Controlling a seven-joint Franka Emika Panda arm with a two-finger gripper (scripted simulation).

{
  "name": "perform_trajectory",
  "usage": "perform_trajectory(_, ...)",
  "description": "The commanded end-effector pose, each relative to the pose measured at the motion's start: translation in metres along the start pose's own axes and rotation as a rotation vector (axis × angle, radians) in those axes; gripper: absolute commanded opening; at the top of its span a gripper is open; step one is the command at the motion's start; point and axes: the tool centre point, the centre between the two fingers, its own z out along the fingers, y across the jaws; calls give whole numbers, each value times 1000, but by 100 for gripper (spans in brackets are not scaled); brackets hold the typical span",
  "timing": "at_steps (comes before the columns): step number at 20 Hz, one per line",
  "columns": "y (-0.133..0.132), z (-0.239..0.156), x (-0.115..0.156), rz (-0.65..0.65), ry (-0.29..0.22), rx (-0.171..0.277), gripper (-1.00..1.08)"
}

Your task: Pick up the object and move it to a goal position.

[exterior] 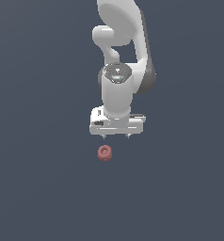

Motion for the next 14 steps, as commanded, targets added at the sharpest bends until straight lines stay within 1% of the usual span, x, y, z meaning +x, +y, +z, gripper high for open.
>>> perform_trajectory(1, 12, 17, 5, 6, -7, -3, 100)
perform_trajectory(8, 40, 56, 15, 17, -23, -9, 100)
perform_trajectory(14, 51, 71, 17, 21, -29, -11, 100)
